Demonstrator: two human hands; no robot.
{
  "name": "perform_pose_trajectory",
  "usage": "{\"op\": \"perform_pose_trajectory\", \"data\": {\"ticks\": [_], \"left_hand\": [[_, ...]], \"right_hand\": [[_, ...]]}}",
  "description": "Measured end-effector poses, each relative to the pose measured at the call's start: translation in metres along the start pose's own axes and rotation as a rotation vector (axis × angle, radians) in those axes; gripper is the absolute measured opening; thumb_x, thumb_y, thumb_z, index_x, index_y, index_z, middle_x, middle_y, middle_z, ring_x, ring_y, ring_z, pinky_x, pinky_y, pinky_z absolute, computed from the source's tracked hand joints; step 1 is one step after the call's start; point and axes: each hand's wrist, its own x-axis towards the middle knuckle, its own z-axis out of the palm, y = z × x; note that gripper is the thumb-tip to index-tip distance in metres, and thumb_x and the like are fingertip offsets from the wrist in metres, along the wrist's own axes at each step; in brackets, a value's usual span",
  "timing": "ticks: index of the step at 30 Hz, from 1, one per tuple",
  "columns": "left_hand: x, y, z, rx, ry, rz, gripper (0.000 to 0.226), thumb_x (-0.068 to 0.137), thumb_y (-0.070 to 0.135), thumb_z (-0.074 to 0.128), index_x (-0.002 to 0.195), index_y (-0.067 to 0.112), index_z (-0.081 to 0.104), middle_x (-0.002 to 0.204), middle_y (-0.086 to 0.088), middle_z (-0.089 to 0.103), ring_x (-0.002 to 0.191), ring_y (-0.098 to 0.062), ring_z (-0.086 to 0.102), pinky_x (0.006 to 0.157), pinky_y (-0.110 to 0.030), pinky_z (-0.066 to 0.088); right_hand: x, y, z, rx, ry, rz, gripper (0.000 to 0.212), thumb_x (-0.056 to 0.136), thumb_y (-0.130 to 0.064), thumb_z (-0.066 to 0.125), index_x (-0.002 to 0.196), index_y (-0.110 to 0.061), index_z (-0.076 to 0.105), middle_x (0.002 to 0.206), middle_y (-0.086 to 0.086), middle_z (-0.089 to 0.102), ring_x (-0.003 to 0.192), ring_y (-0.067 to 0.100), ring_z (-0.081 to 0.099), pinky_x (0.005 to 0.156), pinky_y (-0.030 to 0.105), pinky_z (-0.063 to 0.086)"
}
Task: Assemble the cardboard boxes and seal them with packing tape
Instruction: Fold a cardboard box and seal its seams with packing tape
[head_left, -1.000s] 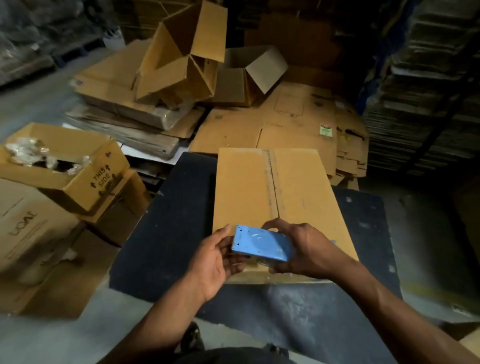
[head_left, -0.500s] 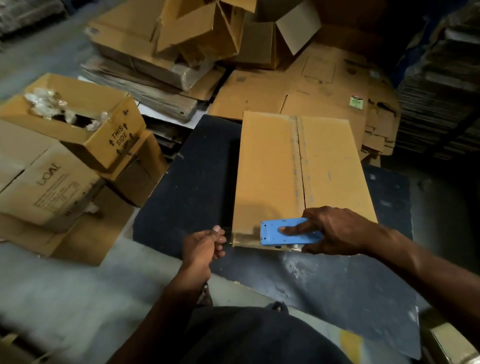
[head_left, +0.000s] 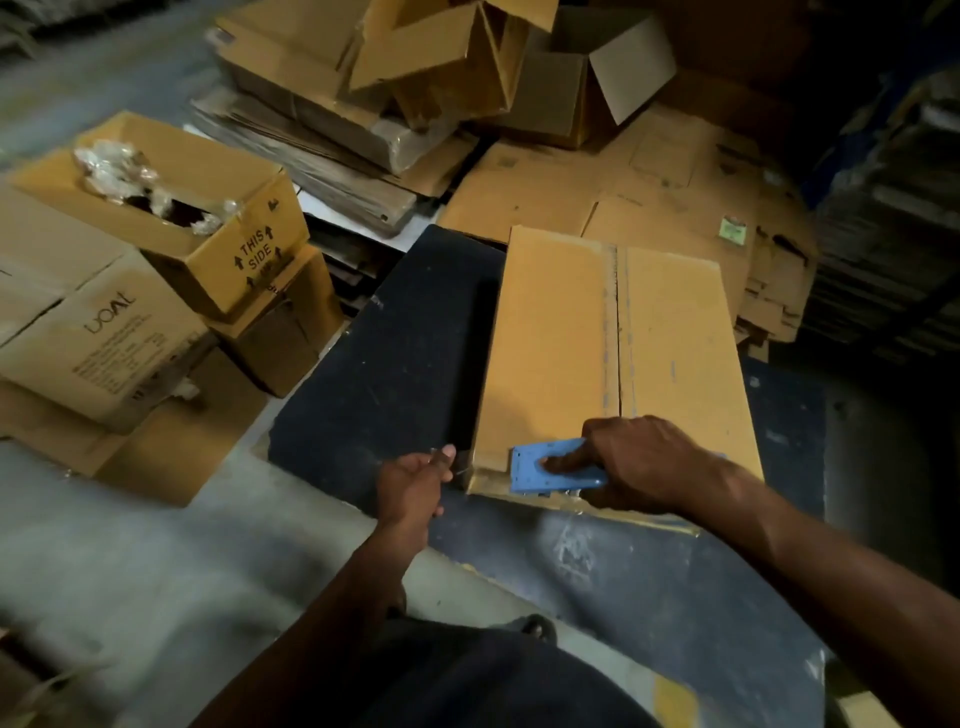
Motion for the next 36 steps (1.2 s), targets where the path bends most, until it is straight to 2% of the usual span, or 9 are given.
{"op": "perform_pose_trajectory", "data": {"ticks": [6, 11, 17, 20, 24, 26, 28, 31, 36], "left_hand": [[0.014, -0.013, 0.007, 0.0, -0.137, -0.111, 0.028, 0.093, 0.035, 0.078, 0.082, 0.01, 0.069, 0.075, -0.005, 0.066, 0.048, -0.01, 0.041, 0.039, -0.021, 0.03], [0.024, -0.026, 0.013, -0.093, -0.249, -0.277, 0.029, 0.091, 0.038, 0.08, 0.084, 0.012, 0.068, 0.068, 0.0, 0.061, 0.046, -0.009, 0.033, 0.04, -0.02, 0.022], [0.036, -0.064, 0.0, -0.031, -0.191, -0.315, 0.038, 0.087, 0.033, 0.084, 0.073, 0.012, 0.056, 0.059, -0.001, 0.046, 0.04, -0.012, 0.035, 0.044, -0.02, 0.024], [0.046, -0.043, -0.007, 0.097, 0.003, 0.064, 0.01, 0.094, 0.015, 0.072, 0.09, 0.024, 0.07, 0.081, 0.005, 0.068, 0.072, -0.018, 0.068, 0.06, -0.027, 0.048], [0.002, -0.013, -0.005, 0.456, -0.139, 1.139, 0.046, 0.088, 0.037, 0.068, 0.13, 0.02, 0.068, 0.13, 0.002, 0.069, 0.121, -0.011, 0.062, 0.101, -0.026, 0.049], [-0.002, -0.018, 0.01, 0.785, -0.195, 1.483, 0.067, 0.089, 0.053, 0.072, 0.139, 0.01, 0.063, 0.142, -0.006, 0.064, 0.134, -0.017, 0.057, 0.115, -0.033, 0.041], [0.018, -0.028, 0.019, 0.956, -0.117, 1.643, 0.062, 0.089, 0.043, 0.079, 0.137, 0.006, 0.065, 0.142, -0.01, 0.064, 0.134, -0.022, 0.059, 0.117, -0.04, 0.042], [0.042, -0.034, 0.018, 0.878, -0.039, 1.807, 0.041, 0.089, 0.008, 0.074, 0.129, 0.008, 0.072, 0.138, -0.007, 0.067, 0.13, -0.021, 0.063, 0.107, -0.047, 0.052], [0.042, -0.033, 0.02, 0.859, 0.048, 1.883, 0.033, 0.093, 0.019, 0.079, 0.125, 0.012, 0.076, 0.137, -0.004, 0.068, 0.13, -0.018, 0.062, 0.103, -0.057, 0.052]], "right_hand": [[0.012, -0.009, -0.01, -0.074, -0.061, -0.012, 0.058, 0.098, -0.046, 0.057, 0.149, -0.061, 0.034, 0.124, -0.005, 0.054, 0.115, 0.026, 0.061, 0.091, 0.04, 0.052], [0.016, -0.012, -0.014, -0.09, -0.129, 0.017, 0.061, 0.095, -0.047, 0.062, 0.148, -0.06, 0.036, 0.12, -0.006, 0.054, 0.112, 0.023, 0.061, 0.077, 0.034, 0.041], [0.019, -0.012, -0.012, -0.057, -0.15, 0.06, 0.068, 0.089, -0.049, 0.067, 0.147, -0.064, 0.034, 0.108, -0.013, 0.049, 0.104, 0.018, 0.061, 0.074, 0.031, 0.043], [0.02, -0.012, -0.015, -0.051, -0.157, 0.062, 0.067, 0.089, -0.049, 0.066, 0.147, -0.064, 0.034, 0.104, -0.014, 0.047, 0.101, 0.017, 0.061, 0.074, 0.033, 0.048], [0.024, -0.018, -0.026, -0.081, -0.187, 0.061, 0.063, 0.089, -0.042, 0.065, 0.144, -0.063, 0.042, 0.108, -0.01, 0.055, 0.104, 0.022, 0.065, 0.075, 0.035, 0.049], [0.026, -0.021, -0.028, -0.125, -0.187, 0.07, 0.063, 0.087, -0.036, 0.066, 0.142, -0.06, 0.047, 0.116, -0.004, 0.063, 0.102, 0.027, 0.067, 0.072, 0.034, 0.047], [0.027, -0.025, -0.032, -0.143, -0.196, 0.085, 0.063, 0.087, -0.033, 0.066, 0.143, -0.056, 0.049, 0.121, -0.002, 0.064, 0.102, 0.027, 0.067, 0.071, 0.033, 0.044], [0.022, -0.027, -0.036, -0.155, -0.209, 0.104, 0.061, 0.09, -0.032, 0.065, 0.144, -0.052, 0.048, 0.123, -0.001, 0.062, 0.105, 0.027, 0.067, 0.07, 0.034, 0.041], [-0.011, -0.001, -0.03, -0.148, -0.264, 0.206, 0.056, 0.091, -0.031, 0.067, 0.143, -0.044, 0.052, 0.124, -0.001, 0.062, 0.104, 0.024, 0.067, 0.071, 0.035, 0.047]]}}
